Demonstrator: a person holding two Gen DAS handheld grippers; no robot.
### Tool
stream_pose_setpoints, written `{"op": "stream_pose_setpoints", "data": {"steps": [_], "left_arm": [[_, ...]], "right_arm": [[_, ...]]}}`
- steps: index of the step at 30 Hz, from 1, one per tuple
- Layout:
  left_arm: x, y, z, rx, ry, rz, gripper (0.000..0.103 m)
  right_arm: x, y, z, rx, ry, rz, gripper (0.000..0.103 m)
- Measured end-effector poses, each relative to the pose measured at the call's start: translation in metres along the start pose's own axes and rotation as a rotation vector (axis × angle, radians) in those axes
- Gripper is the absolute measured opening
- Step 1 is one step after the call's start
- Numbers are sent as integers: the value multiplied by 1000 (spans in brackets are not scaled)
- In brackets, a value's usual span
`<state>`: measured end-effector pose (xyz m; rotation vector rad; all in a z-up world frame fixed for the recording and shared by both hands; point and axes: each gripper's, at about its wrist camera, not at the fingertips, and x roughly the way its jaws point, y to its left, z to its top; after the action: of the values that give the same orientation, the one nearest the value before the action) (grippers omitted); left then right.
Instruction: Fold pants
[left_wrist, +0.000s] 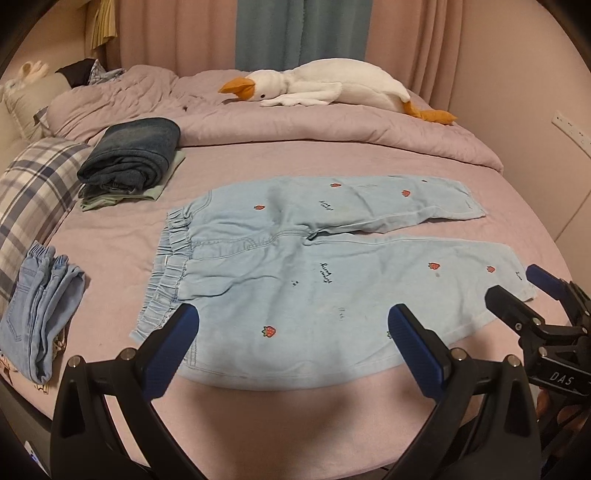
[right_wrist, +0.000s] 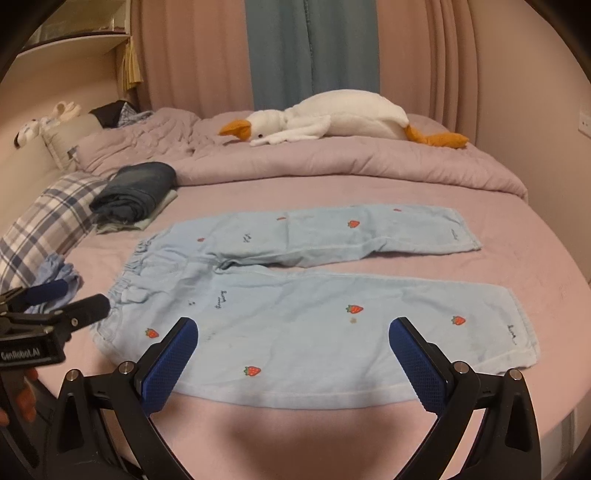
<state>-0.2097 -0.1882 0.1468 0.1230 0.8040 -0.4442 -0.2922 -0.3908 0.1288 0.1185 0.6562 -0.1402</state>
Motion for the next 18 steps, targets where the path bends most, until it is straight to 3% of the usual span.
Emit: {"op": "stream_pose_setpoints", "data": {"steps": [18], "left_arm": [[-1, -4, 0, 10, 9, -13, 103]], "right_arm": [[-1, 1, -10, 6, -3, 15, 103]]}}
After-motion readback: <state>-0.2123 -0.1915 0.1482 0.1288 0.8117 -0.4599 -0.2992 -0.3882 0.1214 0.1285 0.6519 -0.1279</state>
